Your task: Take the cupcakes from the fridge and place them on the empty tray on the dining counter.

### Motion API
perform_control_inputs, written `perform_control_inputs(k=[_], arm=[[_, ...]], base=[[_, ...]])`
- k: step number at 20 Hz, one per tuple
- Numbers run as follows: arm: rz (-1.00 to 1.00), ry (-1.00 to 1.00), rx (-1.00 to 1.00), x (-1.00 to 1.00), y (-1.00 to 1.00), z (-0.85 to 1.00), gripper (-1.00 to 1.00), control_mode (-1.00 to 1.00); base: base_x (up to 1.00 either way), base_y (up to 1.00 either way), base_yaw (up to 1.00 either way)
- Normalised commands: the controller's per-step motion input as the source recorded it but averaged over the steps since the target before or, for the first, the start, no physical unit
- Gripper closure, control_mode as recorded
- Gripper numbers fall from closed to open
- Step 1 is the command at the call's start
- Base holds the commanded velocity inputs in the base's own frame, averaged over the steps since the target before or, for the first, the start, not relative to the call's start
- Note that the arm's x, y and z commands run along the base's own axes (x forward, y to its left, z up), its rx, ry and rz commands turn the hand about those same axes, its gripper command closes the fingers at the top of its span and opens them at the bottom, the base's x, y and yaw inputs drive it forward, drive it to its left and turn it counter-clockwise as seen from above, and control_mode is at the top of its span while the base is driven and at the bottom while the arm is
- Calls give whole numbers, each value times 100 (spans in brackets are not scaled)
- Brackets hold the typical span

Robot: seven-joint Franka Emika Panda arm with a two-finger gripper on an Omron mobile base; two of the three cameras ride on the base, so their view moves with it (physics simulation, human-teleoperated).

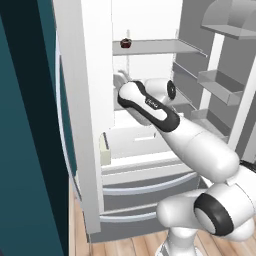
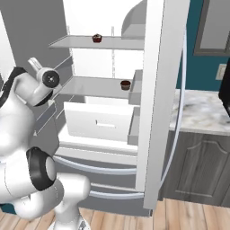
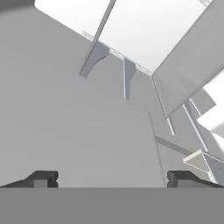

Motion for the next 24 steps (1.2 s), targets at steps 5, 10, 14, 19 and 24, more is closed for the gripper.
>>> perform_control_inputs(k=[5, 10, 14, 19, 24], arm=[[0, 0, 0, 0, 50, 26, -100, -100], [-10, -1, -8, -20, -27, 54, -100, -100], [-21, -1, -17, -21, -71, 67, -100, -100], [-21, -1, -24, -3, -69, 78, -100, -100], [-15, 0, -34, 0, -43, 81, -100, -100]], base=[[0, 0, 0], [0, 0, 0], [0, 0, 0], [0, 0, 0], [0, 0, 0]])
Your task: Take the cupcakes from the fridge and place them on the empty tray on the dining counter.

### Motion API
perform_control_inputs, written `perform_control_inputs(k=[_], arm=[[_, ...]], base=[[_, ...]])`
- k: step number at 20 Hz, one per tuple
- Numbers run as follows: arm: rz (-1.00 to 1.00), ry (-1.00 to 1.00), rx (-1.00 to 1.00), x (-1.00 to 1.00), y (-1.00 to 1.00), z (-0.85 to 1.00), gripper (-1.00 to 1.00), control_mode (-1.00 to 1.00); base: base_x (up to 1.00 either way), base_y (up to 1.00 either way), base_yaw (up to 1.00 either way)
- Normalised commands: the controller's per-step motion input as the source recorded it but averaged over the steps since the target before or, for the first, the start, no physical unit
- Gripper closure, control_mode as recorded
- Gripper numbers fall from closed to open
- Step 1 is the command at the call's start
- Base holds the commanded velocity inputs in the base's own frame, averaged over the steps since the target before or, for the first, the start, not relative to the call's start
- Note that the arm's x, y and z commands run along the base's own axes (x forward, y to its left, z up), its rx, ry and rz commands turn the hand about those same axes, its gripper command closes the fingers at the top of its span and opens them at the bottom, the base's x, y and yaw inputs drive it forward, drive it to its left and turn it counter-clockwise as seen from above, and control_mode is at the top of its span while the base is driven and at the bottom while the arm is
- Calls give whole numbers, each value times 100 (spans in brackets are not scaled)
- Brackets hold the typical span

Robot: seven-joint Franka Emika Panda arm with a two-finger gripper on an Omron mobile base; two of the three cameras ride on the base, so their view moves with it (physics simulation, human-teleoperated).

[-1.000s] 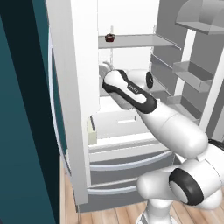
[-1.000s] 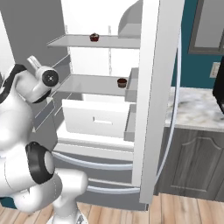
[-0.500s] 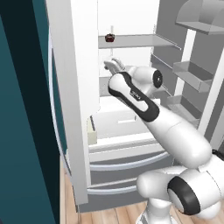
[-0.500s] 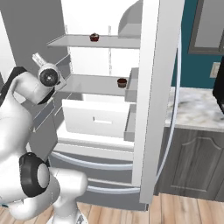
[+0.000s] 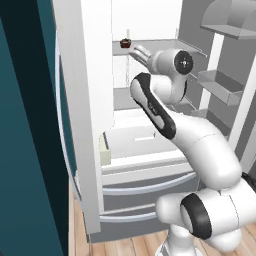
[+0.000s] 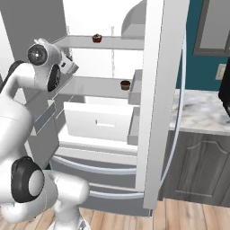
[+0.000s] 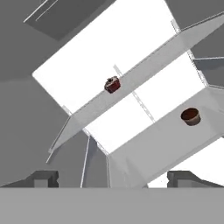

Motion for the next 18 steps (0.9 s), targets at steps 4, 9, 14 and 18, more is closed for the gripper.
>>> perform_control_inputs(k=[4, 9, 14, 18], arm=[[-8, 0, -35, 0, -46, 54, -100, -100], [-1, 0, -25, -13, -65, -10, -100, -100], [0, 6, -8, -22, -53, -46, -100, -100], [2, 8, -11, -4, -6, -24, -100, -100]], base=[[0, 0, 0], [0, 0, 0], [0, 0, 0], [0, 0, 0]])
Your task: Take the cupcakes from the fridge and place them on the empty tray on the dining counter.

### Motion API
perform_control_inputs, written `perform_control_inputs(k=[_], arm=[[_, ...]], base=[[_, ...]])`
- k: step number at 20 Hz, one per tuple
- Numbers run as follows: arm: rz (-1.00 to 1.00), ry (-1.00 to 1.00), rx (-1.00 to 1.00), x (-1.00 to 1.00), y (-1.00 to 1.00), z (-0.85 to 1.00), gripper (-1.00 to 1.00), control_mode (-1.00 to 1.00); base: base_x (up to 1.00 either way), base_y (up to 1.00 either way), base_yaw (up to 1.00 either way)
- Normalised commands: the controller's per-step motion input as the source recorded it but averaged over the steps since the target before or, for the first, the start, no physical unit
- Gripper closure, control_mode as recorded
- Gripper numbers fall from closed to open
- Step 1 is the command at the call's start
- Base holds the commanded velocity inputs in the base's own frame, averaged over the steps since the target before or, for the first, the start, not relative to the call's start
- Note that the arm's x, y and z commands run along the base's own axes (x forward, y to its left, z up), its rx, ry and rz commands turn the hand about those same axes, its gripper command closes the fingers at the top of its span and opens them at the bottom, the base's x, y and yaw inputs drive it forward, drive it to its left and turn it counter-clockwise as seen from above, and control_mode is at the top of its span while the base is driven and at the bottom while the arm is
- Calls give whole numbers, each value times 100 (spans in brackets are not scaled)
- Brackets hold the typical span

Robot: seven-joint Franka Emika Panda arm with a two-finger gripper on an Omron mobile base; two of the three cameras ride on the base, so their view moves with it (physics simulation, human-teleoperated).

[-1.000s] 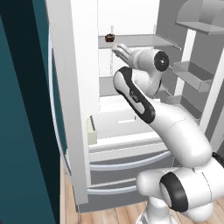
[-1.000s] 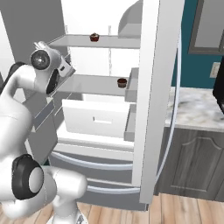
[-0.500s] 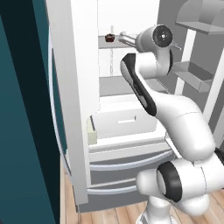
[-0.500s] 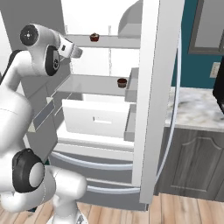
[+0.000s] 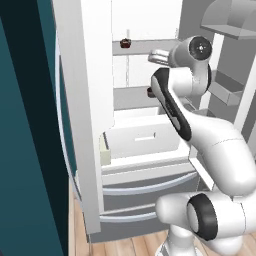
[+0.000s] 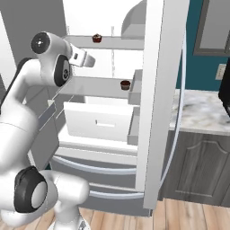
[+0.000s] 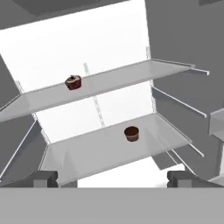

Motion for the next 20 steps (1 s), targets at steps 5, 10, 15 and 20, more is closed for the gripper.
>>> perform_control_inputs(k=[5, 10, 15, 20], arm=[[5, 18, -8, -10, 0, -8, -100, -100], [4, 21, -2, -76, 0, 0, -100, -100], [1, 22, 0, -64, 0, -2, -100, -100], [3, 19, -4, -37, 1, -24, -100, -100]], base=[[0, 0, 0], [0, 0, 0], [0, 0, 0], [0, 0, 0]])
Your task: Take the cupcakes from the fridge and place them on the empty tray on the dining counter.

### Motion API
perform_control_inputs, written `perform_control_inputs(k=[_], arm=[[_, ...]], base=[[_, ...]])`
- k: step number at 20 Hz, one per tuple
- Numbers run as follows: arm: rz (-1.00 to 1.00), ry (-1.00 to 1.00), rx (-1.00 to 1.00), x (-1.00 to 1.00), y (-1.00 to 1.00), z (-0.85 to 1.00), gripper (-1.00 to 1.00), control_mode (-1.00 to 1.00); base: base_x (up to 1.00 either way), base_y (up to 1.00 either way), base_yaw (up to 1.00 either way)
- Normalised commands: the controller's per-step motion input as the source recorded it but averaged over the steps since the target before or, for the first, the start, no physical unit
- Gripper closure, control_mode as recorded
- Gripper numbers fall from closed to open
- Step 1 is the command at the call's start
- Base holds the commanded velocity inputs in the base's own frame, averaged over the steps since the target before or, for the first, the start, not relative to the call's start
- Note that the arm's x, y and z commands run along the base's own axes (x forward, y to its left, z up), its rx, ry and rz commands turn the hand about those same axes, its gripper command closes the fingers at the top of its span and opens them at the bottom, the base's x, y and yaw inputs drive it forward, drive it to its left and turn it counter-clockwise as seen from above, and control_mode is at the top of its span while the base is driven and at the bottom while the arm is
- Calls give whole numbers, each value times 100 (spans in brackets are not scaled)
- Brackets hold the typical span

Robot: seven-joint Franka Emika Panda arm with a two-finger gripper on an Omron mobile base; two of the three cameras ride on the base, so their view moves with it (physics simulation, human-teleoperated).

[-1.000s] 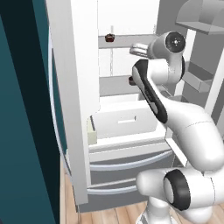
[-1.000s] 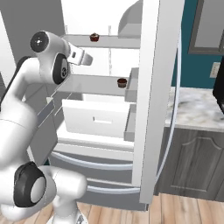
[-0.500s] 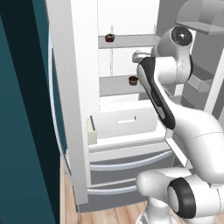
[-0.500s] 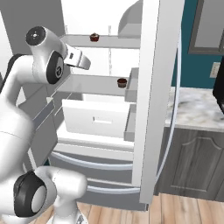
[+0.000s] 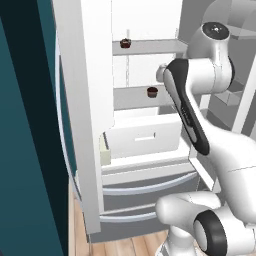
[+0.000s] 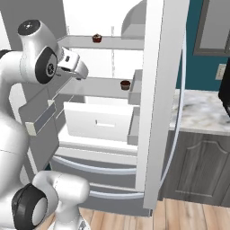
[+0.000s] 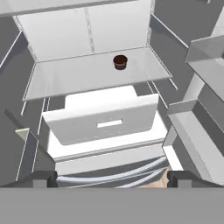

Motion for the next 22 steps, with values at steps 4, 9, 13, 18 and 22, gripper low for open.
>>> perform_control_inputs(k=[4, 9, 13, 18, 22], arm=[[1, 24, -4, -3, 1, -46, -100, -100], [1, 18, -1, 0, 0, -30, -100, -100], [0, 0, 0, -1, 0, -1, -100, 100], [0, 0, 0, 0, 0, 0, -100, 100], [0, 0, 0, 0, 0, 0, -100, 100]], base=[[0, 0, 0], [0, 0, 0], [-1, 0, 0], [49, 0, 0], [71, 0, 0]])
